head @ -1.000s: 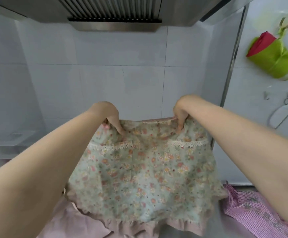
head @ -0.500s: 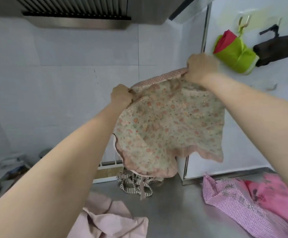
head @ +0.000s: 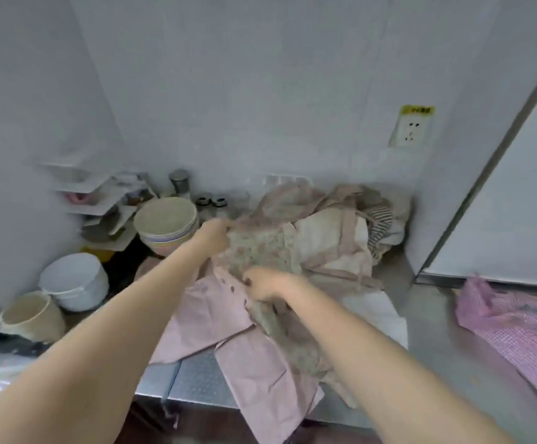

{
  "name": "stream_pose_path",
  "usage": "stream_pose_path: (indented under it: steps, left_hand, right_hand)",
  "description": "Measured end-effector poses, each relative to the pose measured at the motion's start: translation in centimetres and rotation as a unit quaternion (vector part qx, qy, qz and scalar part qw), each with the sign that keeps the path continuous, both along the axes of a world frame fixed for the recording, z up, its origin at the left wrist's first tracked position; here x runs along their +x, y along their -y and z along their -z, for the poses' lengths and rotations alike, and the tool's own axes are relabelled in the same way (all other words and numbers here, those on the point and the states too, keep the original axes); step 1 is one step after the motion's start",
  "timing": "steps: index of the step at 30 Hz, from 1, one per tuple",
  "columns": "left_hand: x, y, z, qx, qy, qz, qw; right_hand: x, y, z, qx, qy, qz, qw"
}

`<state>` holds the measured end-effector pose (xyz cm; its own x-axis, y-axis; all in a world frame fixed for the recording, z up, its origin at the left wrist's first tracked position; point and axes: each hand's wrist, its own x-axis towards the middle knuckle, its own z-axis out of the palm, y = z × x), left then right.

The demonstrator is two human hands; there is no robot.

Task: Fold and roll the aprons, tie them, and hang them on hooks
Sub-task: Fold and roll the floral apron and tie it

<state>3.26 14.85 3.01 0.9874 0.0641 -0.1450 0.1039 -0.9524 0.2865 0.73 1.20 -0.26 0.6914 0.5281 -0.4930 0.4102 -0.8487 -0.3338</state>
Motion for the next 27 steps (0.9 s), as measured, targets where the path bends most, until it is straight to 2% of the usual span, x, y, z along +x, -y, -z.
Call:
stream_pose_path:
  steps: [1,4,8,10,14,17,19,22,25,27]
  left_hand:
    - [-1.7,-0.1,1.7,0.011,-0.042,0.039,0.998]
    - [-6.0,0.4,5.7,0.045,-0.175,0.143,0.973]
    - [-8.4,1.3,10.4,0.083,-0.307,0.191,0.928]
    - [-8.3,1.4,11.4,0.092,-0.33,0.194,0.919]
    - [-8.4,5.0,13.0,0.139,-0.278,0.261,0.914]
    - [-9.6,8.5,13.5,0.191,-0.189,0.287,0.919]
    - [-10.2,10.6,13.6,0.234,-0.139,0.303,0.913]
    - [-10.5,12.6,13.2,0.288,-0.12,0.329,0.891]
    - [-11.1,13.0,12.3,0.35,-0.134,0.293,0.879]
    - [-11.5,12.5,11.2,0.376,-0.11,0.283,0.875]
  right_hand:
    - [-0.7,-1.4,2.4,-0.008,-0.027,-0.008,1.0]
    - [-1.7,-2.4,4.4,-0.03,-0.079,-0.042,0.996]
    - [-1.3,0.5,4.4,-0.066,-0.047,-0.037,0.996]
    - [-1.1,2.3,4.3,-0.081,-0.028,-0.021,0.996]
    - [-1.7,6.5,5.7,-0.189,-0.053,-0.024,0.98]
    - [-2.5,9.0,7.0,-0.282,-0.166,-0.021,0.945]
    - [-3.7,10.3,7.8,-0.249,-0.214,-0.006,0.945]
    - [-5.8,11.2,9.1,-0.127,-0.139,-0.012,0.982]
    - [-6.8,11.9,10.3,-0.107,-0.112,-0.047,0.987]
    - [-6.9,12.6,10.5,-0.099,-0.115,-0.043,0.987]
